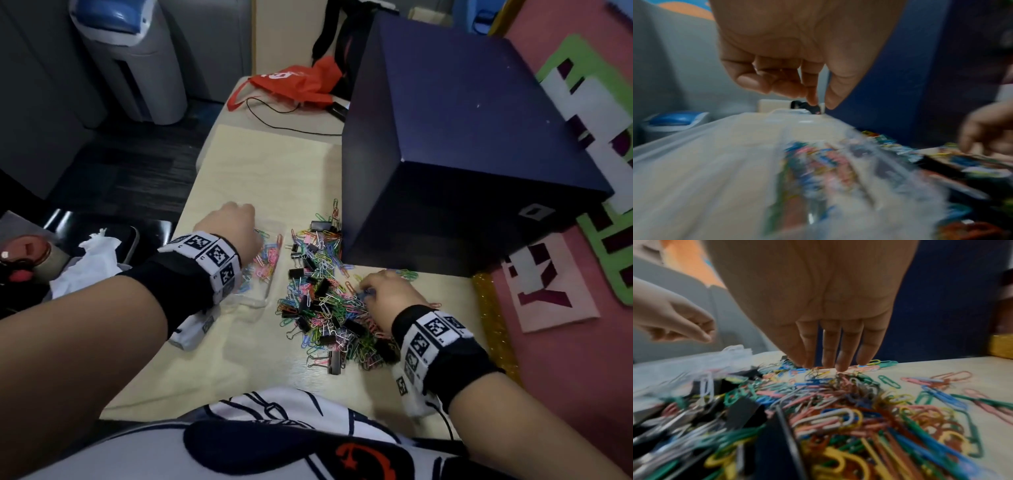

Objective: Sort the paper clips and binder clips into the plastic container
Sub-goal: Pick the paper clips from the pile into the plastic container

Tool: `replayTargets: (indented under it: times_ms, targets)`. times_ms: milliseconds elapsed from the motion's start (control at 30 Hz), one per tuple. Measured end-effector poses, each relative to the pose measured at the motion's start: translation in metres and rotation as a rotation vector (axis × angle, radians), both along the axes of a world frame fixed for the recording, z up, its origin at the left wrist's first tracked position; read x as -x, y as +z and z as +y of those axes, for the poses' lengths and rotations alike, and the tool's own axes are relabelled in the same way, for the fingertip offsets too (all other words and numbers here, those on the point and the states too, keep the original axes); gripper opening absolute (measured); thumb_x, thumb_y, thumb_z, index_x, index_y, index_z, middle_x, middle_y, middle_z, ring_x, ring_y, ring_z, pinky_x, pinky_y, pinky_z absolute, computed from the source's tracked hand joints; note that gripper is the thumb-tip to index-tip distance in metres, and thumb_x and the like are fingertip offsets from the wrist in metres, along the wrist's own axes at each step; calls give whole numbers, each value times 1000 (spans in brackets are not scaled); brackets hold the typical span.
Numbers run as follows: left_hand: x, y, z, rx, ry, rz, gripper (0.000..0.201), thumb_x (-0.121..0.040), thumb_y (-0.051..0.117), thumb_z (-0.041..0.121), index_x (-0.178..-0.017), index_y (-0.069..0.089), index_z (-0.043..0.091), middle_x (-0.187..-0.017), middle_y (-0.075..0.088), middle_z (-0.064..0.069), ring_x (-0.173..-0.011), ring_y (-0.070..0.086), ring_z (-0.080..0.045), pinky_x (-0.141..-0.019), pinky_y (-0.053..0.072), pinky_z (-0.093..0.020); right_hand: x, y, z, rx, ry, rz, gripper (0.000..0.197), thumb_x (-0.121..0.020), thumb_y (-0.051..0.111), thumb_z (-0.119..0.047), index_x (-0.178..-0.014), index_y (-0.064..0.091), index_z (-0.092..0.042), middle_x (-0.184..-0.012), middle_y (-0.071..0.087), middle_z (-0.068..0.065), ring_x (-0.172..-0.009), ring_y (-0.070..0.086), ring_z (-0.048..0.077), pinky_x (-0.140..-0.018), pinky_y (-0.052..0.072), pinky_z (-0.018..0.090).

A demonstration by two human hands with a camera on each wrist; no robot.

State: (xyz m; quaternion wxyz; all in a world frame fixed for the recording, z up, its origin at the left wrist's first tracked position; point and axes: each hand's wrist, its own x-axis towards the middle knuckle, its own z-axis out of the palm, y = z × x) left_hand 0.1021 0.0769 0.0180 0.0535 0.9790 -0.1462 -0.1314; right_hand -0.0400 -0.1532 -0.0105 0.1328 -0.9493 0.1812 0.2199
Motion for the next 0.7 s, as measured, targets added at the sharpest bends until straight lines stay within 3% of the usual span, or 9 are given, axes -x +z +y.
replayTargets:
  times_ms: [100, 233, 333, 467, 567, 700]
  targets:
    - [22, 14, -32, 58, -184, -5, 21, -91, 49, 30, -106, 56, 16, -102, 54, -5, -87, 58, -25, -80, 53, -39, 4, 11, -16, 75, -201, -62, 29, -94, 46, -22, -120, 57, -25, -127, 46, 5, -113, 52, 27, -96, 45, 36]
    - [51, 13, -77, 18, -504, 58, 23, -91, 48, 20, -111, 59, 16, -108, 59, -6, -98, 58, -26, -82, 49, -34, 13, 14, -35, 266, -232, 221, 37, -96, 43, -24, -132, 50, -18, -135, 39, 10, -126, 38, 33, -101, 41, 43]
    - [63, -5, -103, -66, -668, 97, 29, -91, 49, 17, -119, 56, 18, -113, 57, -7, -100, 58, -27, -84, 53, -40, 22, 6, -42, 324, -340, 360, 53, -79, 48, -32, -131, 49, -22, -126, 40, 8, -120, 37, 36, -94, 42, 50]
    - [75, -23, -125, -215, -835, 107, 47, -91, 53, 12, -136, 44, 23, -125, 48, -7, -112, 51, -30, -85, 51, -43, 29, 4, -41, 229, -451, 263, 40, -89, 44, -16, -129, 44, -12, -129, 39, 12, -119, 43, 35, -95, 43, 40]
    - [75, -27, -132, -285, -842, 154, 54, -89, 55, 11, -140, 40, 22, -129, 46, -8, -117, 49, -33, -87, 50, -45, 30, -1, -37, 71, -448, 121, 36, -94, 50, -32, -126, 49, -15, -129, 37, 10, -113, 49, 31, -91, 43, 34]
    - [72, -29, -134, -318, -825, 198, 54, -90, 55, 11, -140, 37, 16, -127, 50, -12, -116, 51, -35, -89, 51, -48, 32, -1, -25, -58, -258, 81, 75, -78, 62, -60, -140, 37, -26, -134, 32, 6, -124, 42, 29, -102, 40, 38]
